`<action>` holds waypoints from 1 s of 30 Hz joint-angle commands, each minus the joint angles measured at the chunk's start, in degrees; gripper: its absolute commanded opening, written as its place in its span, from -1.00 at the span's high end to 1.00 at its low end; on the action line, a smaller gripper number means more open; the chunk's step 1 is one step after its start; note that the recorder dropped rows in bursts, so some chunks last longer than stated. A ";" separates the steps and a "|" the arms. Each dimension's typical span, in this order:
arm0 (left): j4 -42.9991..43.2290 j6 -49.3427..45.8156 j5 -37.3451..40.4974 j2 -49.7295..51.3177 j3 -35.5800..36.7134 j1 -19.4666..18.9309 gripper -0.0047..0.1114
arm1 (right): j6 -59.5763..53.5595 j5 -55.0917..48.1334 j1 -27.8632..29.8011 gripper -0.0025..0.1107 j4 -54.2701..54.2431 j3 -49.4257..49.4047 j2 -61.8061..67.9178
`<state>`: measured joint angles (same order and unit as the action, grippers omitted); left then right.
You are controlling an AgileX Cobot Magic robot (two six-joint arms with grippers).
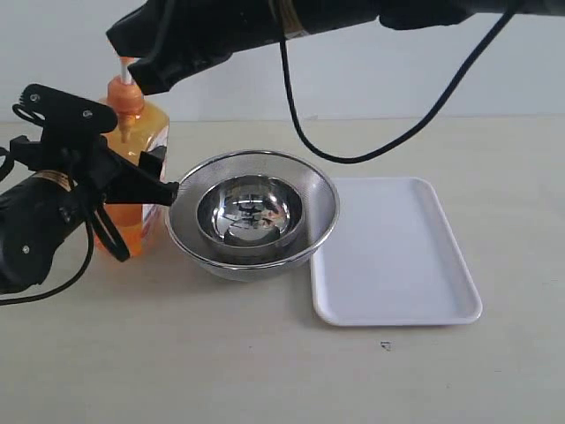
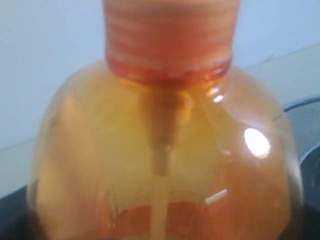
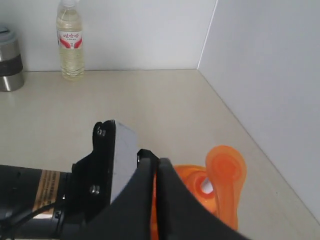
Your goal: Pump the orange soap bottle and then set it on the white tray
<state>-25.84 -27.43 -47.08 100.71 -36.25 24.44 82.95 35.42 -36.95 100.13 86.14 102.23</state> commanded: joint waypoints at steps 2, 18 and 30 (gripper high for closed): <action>-4.71 -4.25 -3.11 -0.10 -0.43 0.92 0.84 | 0.47 -2.56 -0.17 0.96 -0.18 0.31 1.79; -5.03 -4.72 -3.11 -0.10 -0.43 0.92 0.84 | 0.47 -8.06 -0.17 0.96 -0.18 0.31 4.41; -4.62 -4.35 -0.91 -0.10 -0.43 1.25 0.84 | -9.73 -17.19 -0.17 0.96 -0.18 0.65 -1.77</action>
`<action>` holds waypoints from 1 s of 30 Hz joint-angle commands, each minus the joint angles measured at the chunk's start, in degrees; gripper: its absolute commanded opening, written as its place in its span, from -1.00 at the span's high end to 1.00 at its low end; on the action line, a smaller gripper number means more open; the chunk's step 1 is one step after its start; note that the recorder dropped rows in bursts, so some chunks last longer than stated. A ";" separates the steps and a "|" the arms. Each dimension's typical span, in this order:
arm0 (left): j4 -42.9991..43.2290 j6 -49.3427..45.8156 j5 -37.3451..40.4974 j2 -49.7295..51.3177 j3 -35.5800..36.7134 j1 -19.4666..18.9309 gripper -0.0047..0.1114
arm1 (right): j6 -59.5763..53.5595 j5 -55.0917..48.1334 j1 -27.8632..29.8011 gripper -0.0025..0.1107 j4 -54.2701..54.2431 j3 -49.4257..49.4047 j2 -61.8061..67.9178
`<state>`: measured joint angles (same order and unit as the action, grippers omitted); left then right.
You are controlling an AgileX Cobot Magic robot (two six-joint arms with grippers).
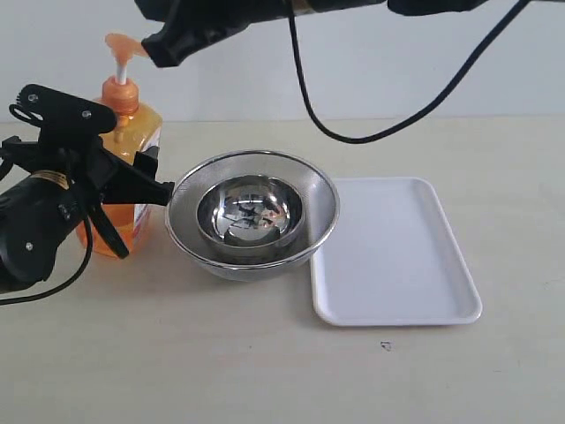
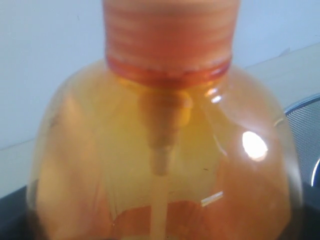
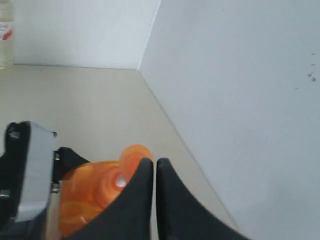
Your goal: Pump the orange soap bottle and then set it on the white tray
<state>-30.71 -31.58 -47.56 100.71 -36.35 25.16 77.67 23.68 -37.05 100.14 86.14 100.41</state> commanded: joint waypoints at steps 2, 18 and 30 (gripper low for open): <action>0.95 0.29 -0.59 -0.10 -0.32 1.15 0.84 | -5.23 -5.48 -0.07 0.96 -0.19 1.28 0.56; -0.01 0.47 -2.35 -0.10 -0.32 2.93 0.84 | -6.24 2.08 -0.07 0.96 -0.19 3.34 4.95; -0.01 0.47 -2.15 -0.10 -0.42 2.93 0.84 | -6.22 1.59 -0.07 0.96 -0.19 5.99 5.50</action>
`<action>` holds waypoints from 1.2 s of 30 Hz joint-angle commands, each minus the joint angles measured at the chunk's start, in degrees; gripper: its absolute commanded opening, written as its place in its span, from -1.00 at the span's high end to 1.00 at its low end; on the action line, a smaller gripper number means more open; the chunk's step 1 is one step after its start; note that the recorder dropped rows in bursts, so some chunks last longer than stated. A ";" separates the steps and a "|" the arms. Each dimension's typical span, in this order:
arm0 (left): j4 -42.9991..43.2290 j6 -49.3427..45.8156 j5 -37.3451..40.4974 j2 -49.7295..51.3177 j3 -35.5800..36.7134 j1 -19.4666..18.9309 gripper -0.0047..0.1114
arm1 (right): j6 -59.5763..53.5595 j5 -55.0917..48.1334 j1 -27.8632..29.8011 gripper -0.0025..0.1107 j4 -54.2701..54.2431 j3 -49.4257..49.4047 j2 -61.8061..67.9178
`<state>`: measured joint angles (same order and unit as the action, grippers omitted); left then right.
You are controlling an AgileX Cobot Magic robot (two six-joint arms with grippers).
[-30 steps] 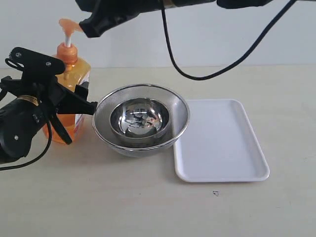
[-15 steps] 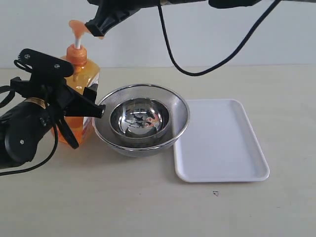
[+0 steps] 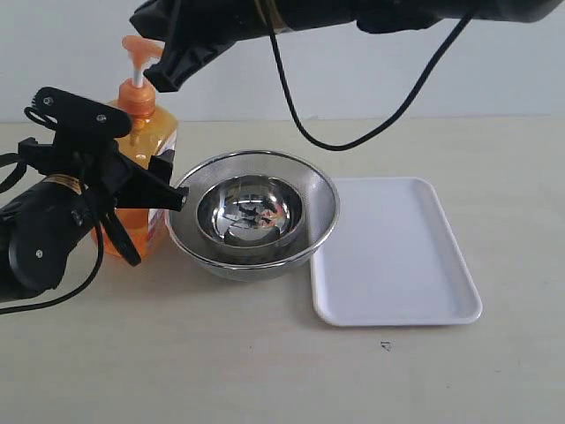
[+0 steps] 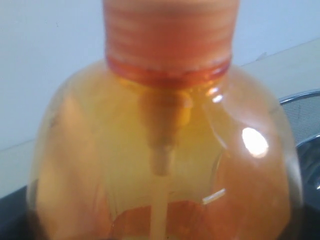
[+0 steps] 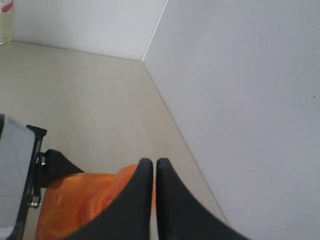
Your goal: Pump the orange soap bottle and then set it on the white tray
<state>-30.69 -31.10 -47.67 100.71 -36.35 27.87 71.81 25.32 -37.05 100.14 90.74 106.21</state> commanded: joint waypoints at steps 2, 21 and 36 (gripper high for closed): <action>-0.03 -0.01 -2.04 0.05 -1.03 0.22 0.84 | -0.36 -0.18 -0.07 0.96 -0.19 1.39 -0.29; 0.11 -1.24 -2.27 1.97 -3.86 0.22 0.84 | -1.00 -1.15 -0.07 0.96 -0.19 1.39 -0.29; 0.11 -1.53 -2.26 1.97 -3.94 0.22 0.84 | -0.47 -0.21 -0.07 0.96 -0.19 1.39 3.05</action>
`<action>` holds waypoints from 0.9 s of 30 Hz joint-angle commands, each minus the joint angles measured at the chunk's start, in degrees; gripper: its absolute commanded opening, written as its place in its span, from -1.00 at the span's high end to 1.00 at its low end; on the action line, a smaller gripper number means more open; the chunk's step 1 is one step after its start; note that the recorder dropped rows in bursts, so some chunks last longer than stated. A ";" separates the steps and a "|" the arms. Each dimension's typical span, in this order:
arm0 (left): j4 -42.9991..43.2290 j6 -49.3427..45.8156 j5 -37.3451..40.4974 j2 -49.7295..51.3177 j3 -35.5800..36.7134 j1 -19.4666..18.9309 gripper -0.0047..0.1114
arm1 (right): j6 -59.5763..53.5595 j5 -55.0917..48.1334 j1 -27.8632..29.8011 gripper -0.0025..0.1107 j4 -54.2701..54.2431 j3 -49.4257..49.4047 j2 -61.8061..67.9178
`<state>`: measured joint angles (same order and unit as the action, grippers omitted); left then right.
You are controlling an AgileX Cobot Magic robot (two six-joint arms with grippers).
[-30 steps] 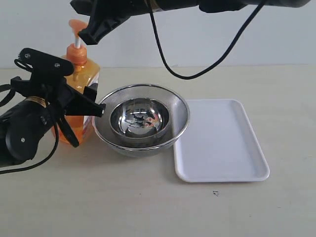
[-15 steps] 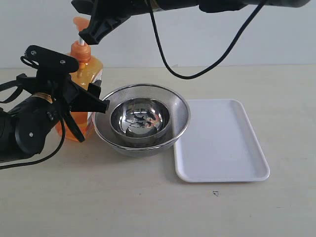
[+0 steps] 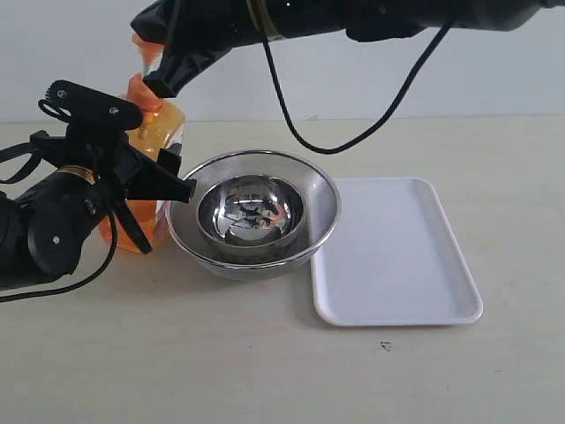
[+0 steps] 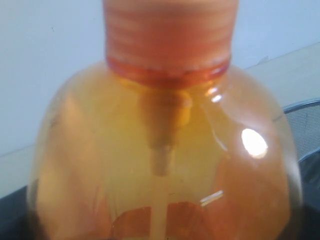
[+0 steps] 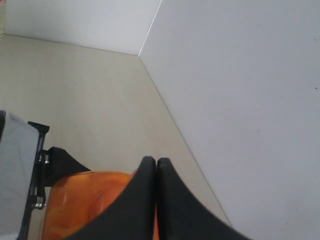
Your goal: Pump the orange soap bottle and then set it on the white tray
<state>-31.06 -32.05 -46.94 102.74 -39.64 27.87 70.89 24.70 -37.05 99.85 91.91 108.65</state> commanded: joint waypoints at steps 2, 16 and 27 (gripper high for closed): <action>0.49 -0.57 -2.99 -0.06 -0.65 0.22 0.84 | 0.85 0.82 -0.07 0.96 0.10 0.22 0.98; 0.49 -0.57 -2.99 -0.06 -0.65 0.22 0.84 | 3.69 3.61 -0.07 0.96 0.10 0.11 3.90; 0.98 -1.48 -2.35 -0.06 -0.65 0.22 0.84 | 4.62 1.62 -0.07 0.96 0.10 -3.26 3.90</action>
<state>-32.13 -33.24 -47.05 102.74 -39.64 27.87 75.06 26.19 -37.05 95.59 90.86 110.39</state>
